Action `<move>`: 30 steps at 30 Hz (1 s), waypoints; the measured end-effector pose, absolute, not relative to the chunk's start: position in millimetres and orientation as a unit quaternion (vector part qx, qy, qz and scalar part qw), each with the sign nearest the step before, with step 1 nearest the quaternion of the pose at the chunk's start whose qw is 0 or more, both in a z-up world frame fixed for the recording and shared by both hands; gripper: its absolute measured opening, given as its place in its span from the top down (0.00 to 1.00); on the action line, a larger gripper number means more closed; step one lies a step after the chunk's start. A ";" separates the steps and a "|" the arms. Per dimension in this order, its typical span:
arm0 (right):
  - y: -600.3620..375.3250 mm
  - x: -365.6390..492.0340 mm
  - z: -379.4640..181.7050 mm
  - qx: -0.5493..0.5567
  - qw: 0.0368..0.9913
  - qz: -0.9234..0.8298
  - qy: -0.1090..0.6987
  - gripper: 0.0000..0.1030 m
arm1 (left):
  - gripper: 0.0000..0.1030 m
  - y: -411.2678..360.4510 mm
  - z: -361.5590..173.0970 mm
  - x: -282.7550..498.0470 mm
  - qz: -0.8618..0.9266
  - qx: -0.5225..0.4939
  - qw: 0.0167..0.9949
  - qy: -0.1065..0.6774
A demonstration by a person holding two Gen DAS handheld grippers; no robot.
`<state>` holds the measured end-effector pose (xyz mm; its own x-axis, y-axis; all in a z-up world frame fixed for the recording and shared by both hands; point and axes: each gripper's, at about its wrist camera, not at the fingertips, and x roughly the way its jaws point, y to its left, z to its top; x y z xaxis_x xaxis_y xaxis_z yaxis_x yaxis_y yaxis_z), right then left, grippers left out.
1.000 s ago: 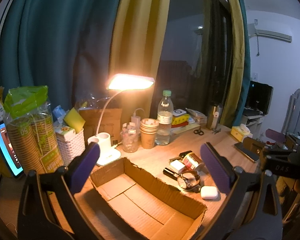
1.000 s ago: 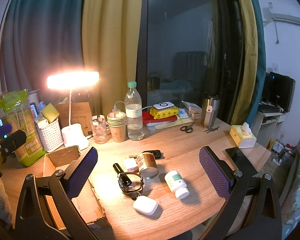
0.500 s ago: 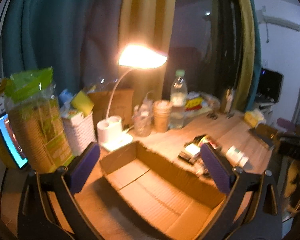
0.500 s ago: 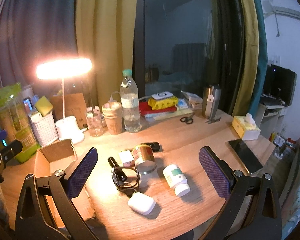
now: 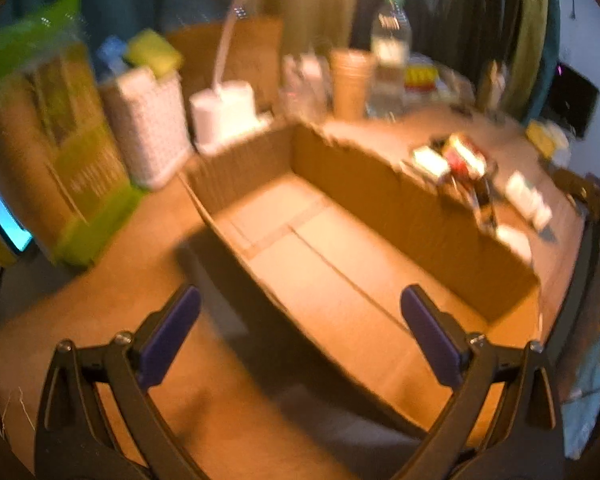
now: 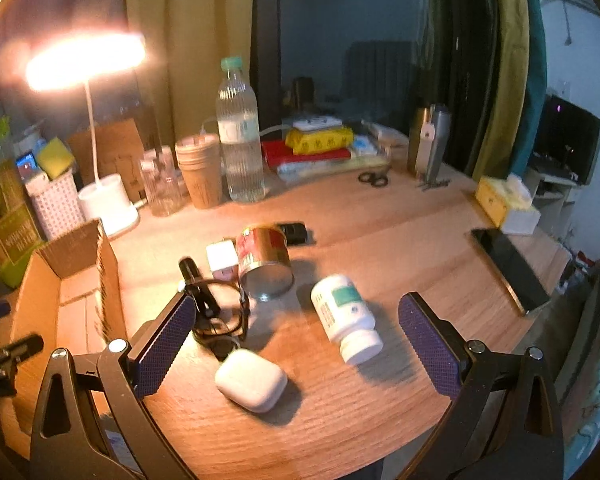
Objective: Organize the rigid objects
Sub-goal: 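Grasp the cardboard box wall with the left tool while the right tool grasps the white earbud case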
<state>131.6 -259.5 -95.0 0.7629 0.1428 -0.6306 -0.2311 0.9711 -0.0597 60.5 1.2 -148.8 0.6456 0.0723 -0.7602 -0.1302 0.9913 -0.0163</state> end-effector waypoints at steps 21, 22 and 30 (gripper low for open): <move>-250.1 153.9 -157.3 -0.088 0.898 0.161 0.399 0.00 | 0.87 4.3 -182.9 105.5 0.075 -0.100 0.861 0.493; -248.8 153.9 -157.7 -0.092 0.898 0.162 0.400 0.00 | 0.89 7.3 -183.0 110.3 0.075 -0.102 0.862 0.490; -237.6 148.6 -167.4 -0.128 0.887 0.164 0.411 0.08 | 0.86 15.7 -184.9 125.0 0.060 -0.134 0.864 0.482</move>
